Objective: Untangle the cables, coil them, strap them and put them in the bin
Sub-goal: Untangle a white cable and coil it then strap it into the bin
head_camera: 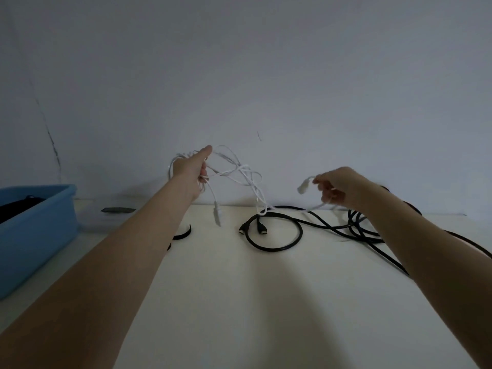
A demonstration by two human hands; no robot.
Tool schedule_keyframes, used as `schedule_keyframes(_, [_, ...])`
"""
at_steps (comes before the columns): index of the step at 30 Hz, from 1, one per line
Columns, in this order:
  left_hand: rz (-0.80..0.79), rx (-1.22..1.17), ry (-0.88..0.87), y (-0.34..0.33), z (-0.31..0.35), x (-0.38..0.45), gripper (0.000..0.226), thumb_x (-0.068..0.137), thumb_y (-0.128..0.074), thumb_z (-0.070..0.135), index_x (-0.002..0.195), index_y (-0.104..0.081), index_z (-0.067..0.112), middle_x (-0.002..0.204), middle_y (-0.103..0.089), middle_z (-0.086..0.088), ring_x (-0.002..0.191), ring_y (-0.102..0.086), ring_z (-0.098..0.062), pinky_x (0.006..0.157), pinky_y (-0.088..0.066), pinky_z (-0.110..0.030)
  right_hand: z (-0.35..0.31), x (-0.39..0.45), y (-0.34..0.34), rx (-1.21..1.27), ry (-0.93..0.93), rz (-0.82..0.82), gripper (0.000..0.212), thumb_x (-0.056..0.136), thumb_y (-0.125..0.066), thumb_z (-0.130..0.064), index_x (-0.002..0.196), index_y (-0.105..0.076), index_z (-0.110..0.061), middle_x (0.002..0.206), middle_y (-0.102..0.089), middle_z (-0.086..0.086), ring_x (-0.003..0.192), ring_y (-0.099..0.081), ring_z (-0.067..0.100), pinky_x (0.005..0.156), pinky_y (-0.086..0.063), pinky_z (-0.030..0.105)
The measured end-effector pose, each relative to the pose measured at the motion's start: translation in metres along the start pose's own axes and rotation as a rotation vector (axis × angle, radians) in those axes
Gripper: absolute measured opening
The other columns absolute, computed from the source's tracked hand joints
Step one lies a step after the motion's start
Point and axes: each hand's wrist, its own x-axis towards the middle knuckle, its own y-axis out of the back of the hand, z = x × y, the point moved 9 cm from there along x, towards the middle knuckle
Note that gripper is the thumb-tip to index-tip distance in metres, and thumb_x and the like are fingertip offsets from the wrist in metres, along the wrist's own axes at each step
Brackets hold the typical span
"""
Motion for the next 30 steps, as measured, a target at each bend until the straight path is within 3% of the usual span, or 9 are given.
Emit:
schedule_keyframes(2, [-0.039,-0.004,-0.031,-0.011,0.005,-0.003,0.026,0.083,-0.071,0.021,0.068,-0.053,0.011,0.03,-0.04,0.01,0.024,-0.03,-0.001,0.033,-0.026,-0.01,0.016,-0.003,-0.011,-0.268,-0.07,-0.06,0.015,0.089,-0.054,0.003,0.075,-0.057,0.003,0.064,-0.054,0.011,0.044,-0.049,0.016,0.043,-0.054,0.026])
schedule_keyframes(6, [-0.119,0.002,-0.066,-0.032,0.017,-0.01,0.024,0.083,-0.072,0.023,0.07,-0.053,0.014,0.031,-0.037,0.011,0.025,-0.028,-0.002,0.034,-0.027,-0.01,0.017,-0.009,-0.033,-0.642,-0.003,-0.158,0.013,0.09,-0.057,-0.011,0.096,-0.059,0.001,0.093,-0.06,0.015,0.068,-0.055,0.02,0.065,-0.053,0.03])
schedule_keyframes(9, [-0.167,0.004,-0.08,-0.045,0.023,-0.013,0.024,0.083,-0.071,0.023,0.07,-0.053,0.014,0.032,-0.035,0.011,0.025,-0.027,-0.003,0.034,-0.027,-0.011,-0.01,-0.022,-0.063,-0.424,0.202,-0.293,0.027,0.09,-0.059,-0.013,0.114,-0.061,0.0,0.107,-0.061,0.013,0.093,-0.056,0.02,0.084,-0.049,0.034])
schedule_keyframes(12, [-0.196,0.019,-0.077,-0.053,0.029,-0.019,0.024,0.083,-0.071,0.026,0.071,-0.053,0.015,0.033,-0.035,0.011,0.026,-0.028,-0.003,0.038,-0.028,-0.015,-0.031,-0.044,-0.089,-0.269,0.345,-0.462,0.022,0.092,-0.057,-0.014,0.108,-0.064,-0.002,0.105,-0.065,0.011,0.097,-0.059,0.02,0.09,-0.048,0.033])
schedule_keyframes(18, [-0.122,-0.148,-0.057,-0.055,0.037,-0.032,0.032,0.082,-0.072,0.024,0.063,-0.049,0.014,0.031,-0.038,0.01,0.025,-0.029,-0.002,0.035,-0.027,-0.013,-0.008,-0.057,-0.134,-0.161,0.195,-0.715,0.042,0.086,-0.066,-0.019,0.123,-0.049,-0.009,0.113,-0.067,0.008,0.095,-0.069,0.026,0.099,-0.046,0.041])
schedule_keyframes(21, [-0.121,-0.152,-0.06,-0.059,0.039,-0.035,0.032,0.083,-0.071,0.024,0.061,-0.051,0.013,0.031,-0.039,0.009,0.025,-0.03,-0.002,0.035,-0.027,-0.011,-0.004,-0.05,-0.133,-0.082,0.171,-0.605,0.021,0.088,-0.063,-0.013,0.103,-0.059,0.001,0.085,-0.069,0.01,0.058,-0.064,0.012,0.069,-0.052,0.026])
schedule_keyframes(23, [-0.081,-0.071,-0.105,-0.05,0.049,-0.032,0.03,0.085,-0.07,0.023,0.063,-0.052,0.012,0.029,-0.038,0.01,0.024,-0.03,-0.001,0.035,-0.026,-0.008,-0.01,-0.038,-0.111,0.01,0.179,-0.447,0.019,0.088,-0.061,-0.009,0.098,-0.061,0.008,0.074,-0.066,0.011,0.04,-0.048,0.006,0.05,-0.042,0.018])
schedule_keyframes(27, [0.026,0.114,-0.156,-0.02,0.057,-0.015,0.034,0.083,-0.072,0.025,0.063,-0.048,0.012,0.025,-0.037,0.01,0.022,-0.031,-0.001,0.035,-0.027,-0.012,-0.017,-0.013,-0.033,-0.043,0.256,0.042,0.016,0.084,-0.066,-0.006,0.091,-0.067,0.008,0.073,-0.067,0.011,0.036,-0.038,0.006,0.035,-0.032,0.012])
schedule_keyframes(30, [-0.054,0.218,-0.158,-0.016,0.054,-0.01,0.03,0.082,-0.073,0.027,0.069,-0.051,0.012,0.031,-0.039,0.007,0.024,-0.031,-0.002,0.036,-0.026,-0.012,-0.017,-0.006,0.005,-0.026,0.259,0.259,0.011,0.09,-0.059,-0.007,0.093,-0.066,0.0,0.083,-0.068,0.011,0.027,-0.039,0.0,0.035,-0.036,0.01])
